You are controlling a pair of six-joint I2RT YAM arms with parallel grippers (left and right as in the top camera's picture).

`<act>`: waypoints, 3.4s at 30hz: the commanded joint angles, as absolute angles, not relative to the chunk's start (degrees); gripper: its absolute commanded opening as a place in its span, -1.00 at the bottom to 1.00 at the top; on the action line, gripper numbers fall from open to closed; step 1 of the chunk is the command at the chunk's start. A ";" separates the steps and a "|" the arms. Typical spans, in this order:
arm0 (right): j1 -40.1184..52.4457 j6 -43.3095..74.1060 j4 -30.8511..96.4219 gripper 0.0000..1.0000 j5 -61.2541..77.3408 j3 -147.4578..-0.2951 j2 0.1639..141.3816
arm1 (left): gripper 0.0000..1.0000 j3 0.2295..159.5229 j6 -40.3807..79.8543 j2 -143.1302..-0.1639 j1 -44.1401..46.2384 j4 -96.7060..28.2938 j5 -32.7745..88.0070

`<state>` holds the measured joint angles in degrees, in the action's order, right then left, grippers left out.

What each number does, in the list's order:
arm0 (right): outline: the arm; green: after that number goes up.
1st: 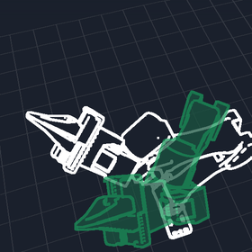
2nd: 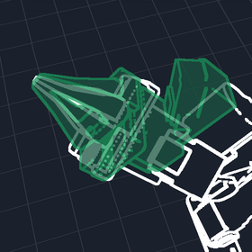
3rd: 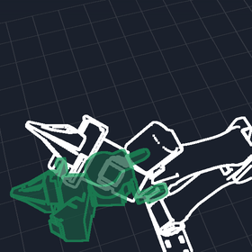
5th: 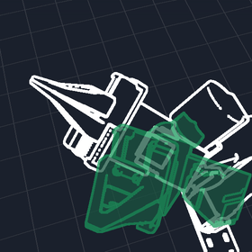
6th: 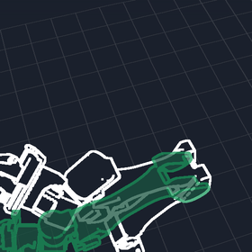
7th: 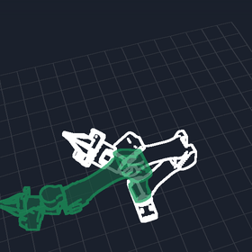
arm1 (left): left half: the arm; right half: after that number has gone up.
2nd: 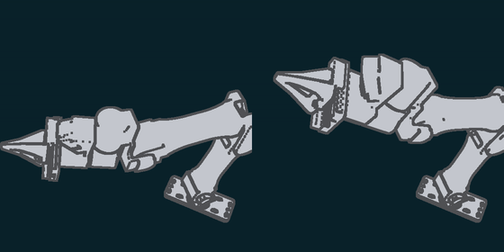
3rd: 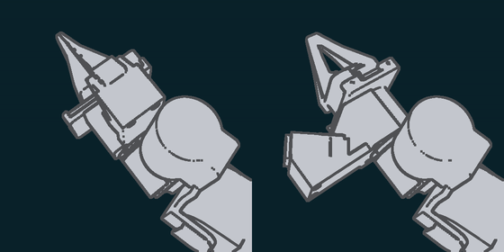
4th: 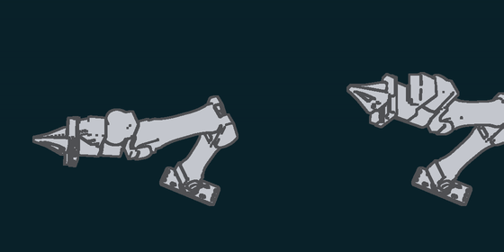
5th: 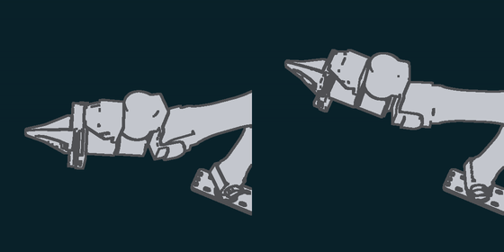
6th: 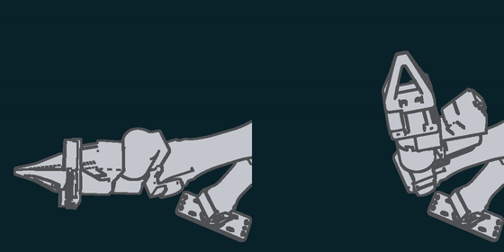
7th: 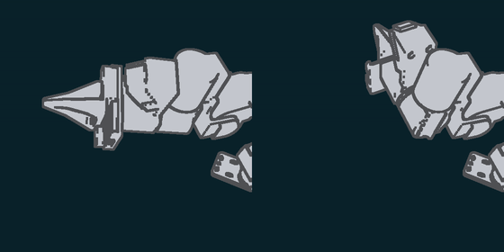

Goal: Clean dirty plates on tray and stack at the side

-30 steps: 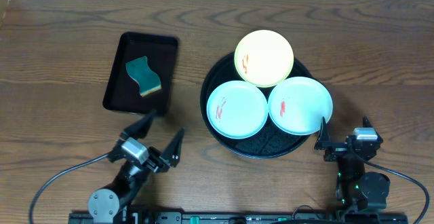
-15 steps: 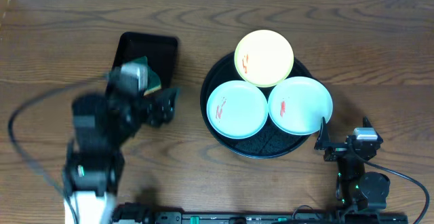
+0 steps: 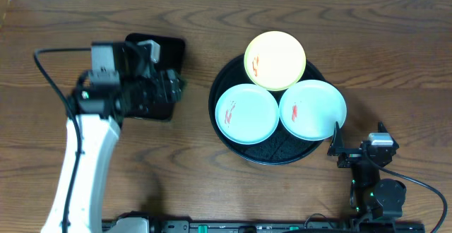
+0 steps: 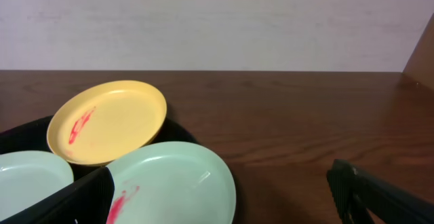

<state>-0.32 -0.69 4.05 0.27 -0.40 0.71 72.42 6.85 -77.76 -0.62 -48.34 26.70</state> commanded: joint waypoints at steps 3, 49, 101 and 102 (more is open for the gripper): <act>-1.08 -1.37 4.27 0.98 0.47 -0.32 0.54 | 0.59 91.96 12.75 -88.01 -3.73 -59.24 13.34; -1.08 -1.37 4.27 0.98 0.47 -0.32 0.54 | -0.07 93.86 27.64 -127.15 -4.82 -47.86 4.86; -1.08 -1.37 4.27 0.98 0.47 -0.32 0.54 | -0.85 88.73 18.87 -114.80 -5.82 -36.53 5.58; -1.08 -1.37 4.27 0.99 0.47 -0.32 0.54 | -0.86 88.73 18.87 -113.73 -5.82 -36.56 5.58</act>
